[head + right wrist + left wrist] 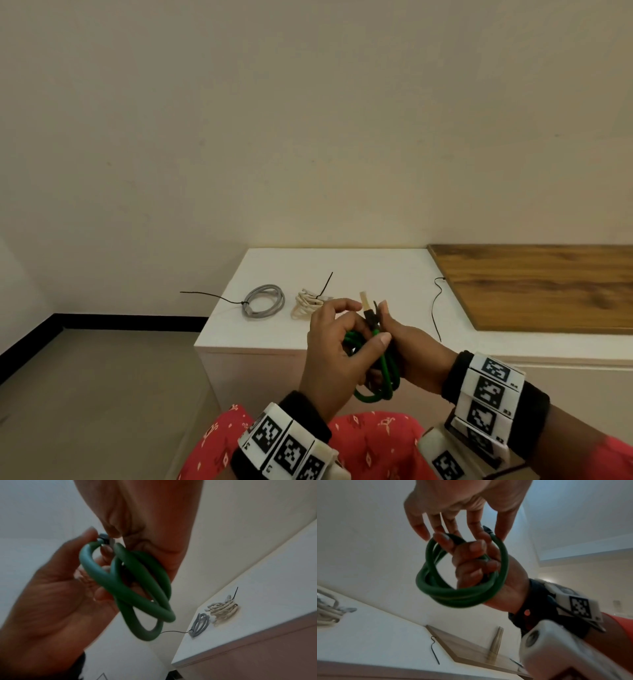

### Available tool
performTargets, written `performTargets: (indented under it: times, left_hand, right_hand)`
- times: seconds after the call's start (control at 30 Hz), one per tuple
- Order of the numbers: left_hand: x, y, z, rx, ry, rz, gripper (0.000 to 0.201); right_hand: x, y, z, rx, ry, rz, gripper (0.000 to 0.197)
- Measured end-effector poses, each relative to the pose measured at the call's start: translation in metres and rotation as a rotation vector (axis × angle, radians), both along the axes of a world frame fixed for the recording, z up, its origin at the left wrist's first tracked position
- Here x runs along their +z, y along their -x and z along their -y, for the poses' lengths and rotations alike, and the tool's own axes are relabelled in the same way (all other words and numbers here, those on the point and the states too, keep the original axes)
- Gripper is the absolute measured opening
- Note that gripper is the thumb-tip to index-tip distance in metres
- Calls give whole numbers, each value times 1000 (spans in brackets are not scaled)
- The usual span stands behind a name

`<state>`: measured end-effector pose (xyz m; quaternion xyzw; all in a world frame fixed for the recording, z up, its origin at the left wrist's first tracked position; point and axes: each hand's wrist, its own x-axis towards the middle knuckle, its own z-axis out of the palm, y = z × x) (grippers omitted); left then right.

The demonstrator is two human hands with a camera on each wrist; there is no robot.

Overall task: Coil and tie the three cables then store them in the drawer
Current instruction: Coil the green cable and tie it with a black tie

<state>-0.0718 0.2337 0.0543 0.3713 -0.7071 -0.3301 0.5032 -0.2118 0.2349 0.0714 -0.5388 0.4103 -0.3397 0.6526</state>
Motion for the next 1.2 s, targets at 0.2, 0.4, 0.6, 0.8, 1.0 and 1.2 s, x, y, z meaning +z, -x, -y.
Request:
performTargets:
  times: [0.2,0.4,0.6,0.8,1.0,1.2]
  left_hand:
    - [-6,0,3,-84,-145,-245,28]
    - [-10,-4,9,-20,-114,-97,23]
    - [-19,-2,12,110,-233,-186,14]
    - [-21,-3,5,-54,-278,-166,31]
    - [-18,-14,5,-57,-178,-12,38]
    - [-17,-17,8,-112,-141,223,50]
  right_hand:
    - [-5,-4,-4,273,16,22,62]
    - [1,-1,-4,218,35,-46,11]
    - [-5,-5,-1,-85,208,-203,16]
    - [-10,-6,-2,-386,377,-276,14]
    - [-14,-6,-3,-409,442,-322,15]
    - [-13,0,0,-388,450,-328,14]
